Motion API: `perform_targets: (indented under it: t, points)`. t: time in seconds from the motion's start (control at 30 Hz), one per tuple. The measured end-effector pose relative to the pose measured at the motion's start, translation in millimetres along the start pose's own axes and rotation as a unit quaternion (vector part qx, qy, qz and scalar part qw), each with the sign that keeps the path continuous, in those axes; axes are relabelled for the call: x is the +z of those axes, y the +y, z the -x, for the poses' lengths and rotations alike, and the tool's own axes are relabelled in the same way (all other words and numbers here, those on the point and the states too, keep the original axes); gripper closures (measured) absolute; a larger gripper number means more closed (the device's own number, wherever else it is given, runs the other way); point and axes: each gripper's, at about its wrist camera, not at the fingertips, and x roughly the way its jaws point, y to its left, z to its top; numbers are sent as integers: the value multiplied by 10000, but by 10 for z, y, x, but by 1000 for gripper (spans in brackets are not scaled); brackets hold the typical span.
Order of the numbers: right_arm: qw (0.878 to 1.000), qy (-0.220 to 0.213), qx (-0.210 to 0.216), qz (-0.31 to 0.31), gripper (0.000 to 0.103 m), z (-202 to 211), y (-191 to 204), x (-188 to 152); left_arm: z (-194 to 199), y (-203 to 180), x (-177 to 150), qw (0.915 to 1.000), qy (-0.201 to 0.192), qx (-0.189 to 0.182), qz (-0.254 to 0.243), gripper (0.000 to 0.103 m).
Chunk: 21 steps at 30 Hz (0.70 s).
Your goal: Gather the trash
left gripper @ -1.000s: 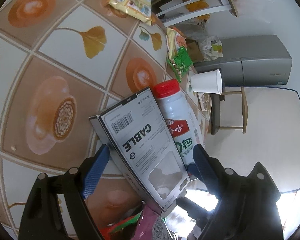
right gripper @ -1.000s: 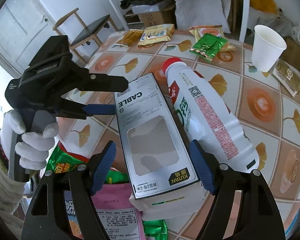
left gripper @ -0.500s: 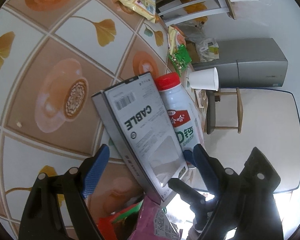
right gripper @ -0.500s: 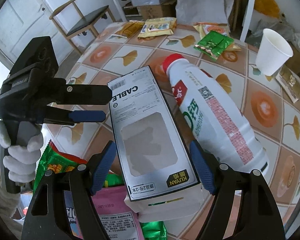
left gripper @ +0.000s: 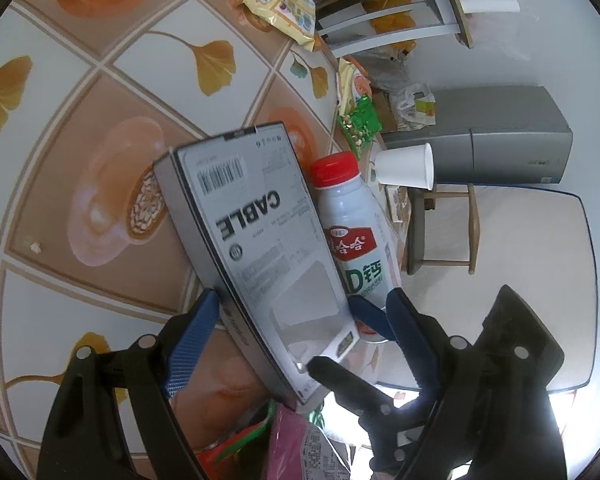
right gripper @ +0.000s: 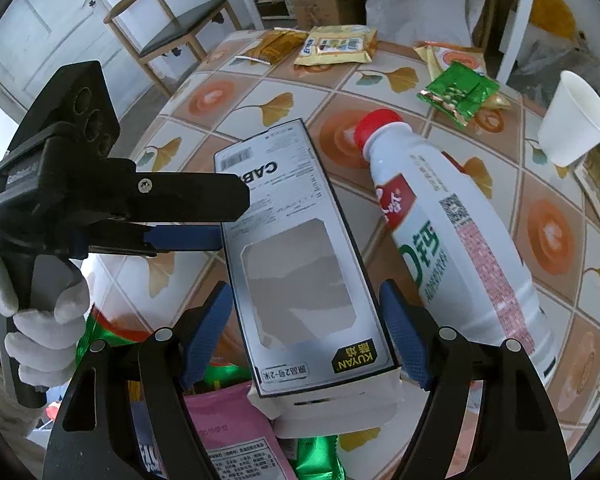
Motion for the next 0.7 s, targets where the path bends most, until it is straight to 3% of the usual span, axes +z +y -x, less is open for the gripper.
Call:
perform_targets:
  t: [0.7]
  points:
    - [9995,92,239,174,30,-231,271,253,230,113,161,9985,-447,-220,246,20]
